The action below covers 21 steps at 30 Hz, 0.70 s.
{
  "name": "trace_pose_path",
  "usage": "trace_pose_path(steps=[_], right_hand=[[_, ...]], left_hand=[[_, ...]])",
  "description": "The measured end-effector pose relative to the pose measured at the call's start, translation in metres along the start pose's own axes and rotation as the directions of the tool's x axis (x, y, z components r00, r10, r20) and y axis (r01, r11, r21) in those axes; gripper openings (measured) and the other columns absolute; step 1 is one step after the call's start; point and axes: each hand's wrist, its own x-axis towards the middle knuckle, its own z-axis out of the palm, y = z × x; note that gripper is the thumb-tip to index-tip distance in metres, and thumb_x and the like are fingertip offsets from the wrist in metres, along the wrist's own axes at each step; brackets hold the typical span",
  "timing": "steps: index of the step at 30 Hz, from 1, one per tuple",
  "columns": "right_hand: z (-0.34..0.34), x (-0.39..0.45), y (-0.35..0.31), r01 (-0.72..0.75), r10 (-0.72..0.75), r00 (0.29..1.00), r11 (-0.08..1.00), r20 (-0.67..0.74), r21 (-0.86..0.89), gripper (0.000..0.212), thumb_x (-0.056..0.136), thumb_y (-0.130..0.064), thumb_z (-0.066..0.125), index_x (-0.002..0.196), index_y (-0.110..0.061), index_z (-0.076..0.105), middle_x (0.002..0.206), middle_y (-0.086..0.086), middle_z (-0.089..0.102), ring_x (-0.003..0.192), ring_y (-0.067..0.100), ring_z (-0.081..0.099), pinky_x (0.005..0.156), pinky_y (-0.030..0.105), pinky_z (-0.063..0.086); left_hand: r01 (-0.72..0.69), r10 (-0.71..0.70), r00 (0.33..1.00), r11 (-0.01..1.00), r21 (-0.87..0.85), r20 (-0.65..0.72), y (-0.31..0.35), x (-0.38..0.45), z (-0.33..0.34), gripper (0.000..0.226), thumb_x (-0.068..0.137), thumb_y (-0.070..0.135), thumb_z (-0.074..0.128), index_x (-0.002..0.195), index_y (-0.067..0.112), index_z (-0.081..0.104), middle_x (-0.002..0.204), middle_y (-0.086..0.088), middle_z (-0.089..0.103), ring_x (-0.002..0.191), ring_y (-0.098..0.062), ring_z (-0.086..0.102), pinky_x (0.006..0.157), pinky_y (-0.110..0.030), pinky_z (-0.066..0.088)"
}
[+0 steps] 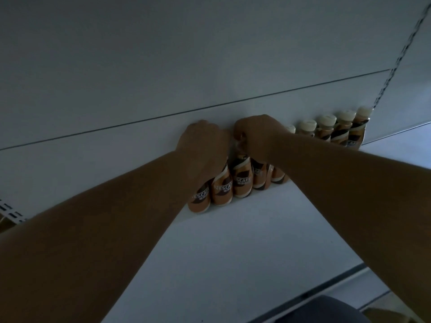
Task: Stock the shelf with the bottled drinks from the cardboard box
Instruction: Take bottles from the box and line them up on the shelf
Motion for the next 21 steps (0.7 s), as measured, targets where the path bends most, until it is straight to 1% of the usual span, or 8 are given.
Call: trace_pose_path(steps=[2,6,8,10,14,17,21], right_hand=[[-0.002,-0.001,0.003,0.018,-0.018,1.0,1.0,0.009,0.02,0.022,0.091,-0.02,0.057,0.112,-0.014,0.063,0.11,0.008,0.061,0.091,0.019,0.048,0.075,0.028,0.034],[-0.001,-0.002,0.006,0.025,-0.026,1.0,0.999,0.017,0.029,0.025,0.092,-0.021,0.054,0.115,-0.013,0.062,0.113,0.009,0.061,0.105,0.027,0.055,0.079,0.03,0.039],[0.0,-0.003,0.006,0.015,-0.015,1.0,0.999,0.024,0.029,0.027,0.092,-0.025,0.054,0.115,-0.013,0.061,0.111,0.01,0.061,0.105,0.028,0.056,0.078,0.031,0.041],[0.0,-0.003,0.006,0.003,-0.003,1.0,1.0,0.029,0.018,0.031,0.091,-0.029,0.057,0.116,-0.011,0.059,0.112,0.011,0.061,0.104,0.027,0.056,0.078,0.032,0.041],[0.003,-0.003,0.003,0.0,0.0,1.0,1.0,-0.004,0.015,0.031,0.091,-0.026,0.058,0.117,-0.01,0.06,0.114,0.011,0.061,0.106,0.027,0.056,0.078,0.031,0.041],[0.007,0.0,0.003,-0.017,0.018,0.999,1.0,-0.042,0.021,0.03,0.091,-0.028,0.058,0.116,-0.01,0.06,0.114,0.011,0.061,0.106,0.027,0.056,0.078,0.03,0.04],[0.013,0.005,0.002,-0.044,0.044,0.997,0.999,-0.071,0.002,0.028,0.091,-0.026,0.058,0.115,-0.01,0.06,0.113,0.011,0.062,0.104,0.028,0.057,0.074,0.03,0.038]], left_hand=[[0.012,-0.013,1.0,1.0,0.021,0.001,0.001,0.001,0.0,0.021,0.09,0.032,0.055,0.103,0.016,0.057,0.101,-0.008,0.063,0.099,-0.029,0.057,0.08,-0.037,0.042],[-0.003,0.003,1.0,1.0,0.017,-0.007,0.001,0.001,0.0,0.024,0.09,0.035,0.056,0.106,0.017,0.057,0.098,-0.007,0.063,0.096,-0.029,0.058,0.076,-0.037,0.042],[-0.023,0.024,1.0,1.0,0.017,-0.02,0.001,0.0,0.0,0.023,0.089,0.033,0.057,0.107,0.018,0.057,0.095,-0.006,0.064,0.093,-0.029,0.059,0.072,-0.035,0.038],[-0.042,0.043,0.998,0.999,0.035,-0.041,0.001,0.0,0.0,0.019,0.088,0.029,0.057,0.103,0.018,0.06,0.091,-0.006,0.064,0.09,-0.029,0.06,0.069,-0.034,0.036],[-0.045,0.046,0.999,0.999,0.025,-0.023,0.002,0.001,0.002,0.017,0.088,0.025,0.058,0.1,0.015,0.061,0.092,-0.008,0.063,0.091,-0.029,0.059,0.069,-0.034,0.036],[-0.045,0.046,0.998,0.999,0.016,-0.045,0.0,0.0,0.001,0.016,0.088,0.023,0.058,0.1,0.014,0.061,0.09,-0.008,0.063,0.09,-0.029,0.059,0.067,-0.033,0.037],[-0.061,0.061,0.998,0.998,0.027,-0.027,0.0,0.0,-0.001,0.014,0.089,0.021,0.056,0.099,0.013,0.061,0.093,-0.008,0.063,0.091,-0.028,0.059,0.067,-0.032,0.035]])
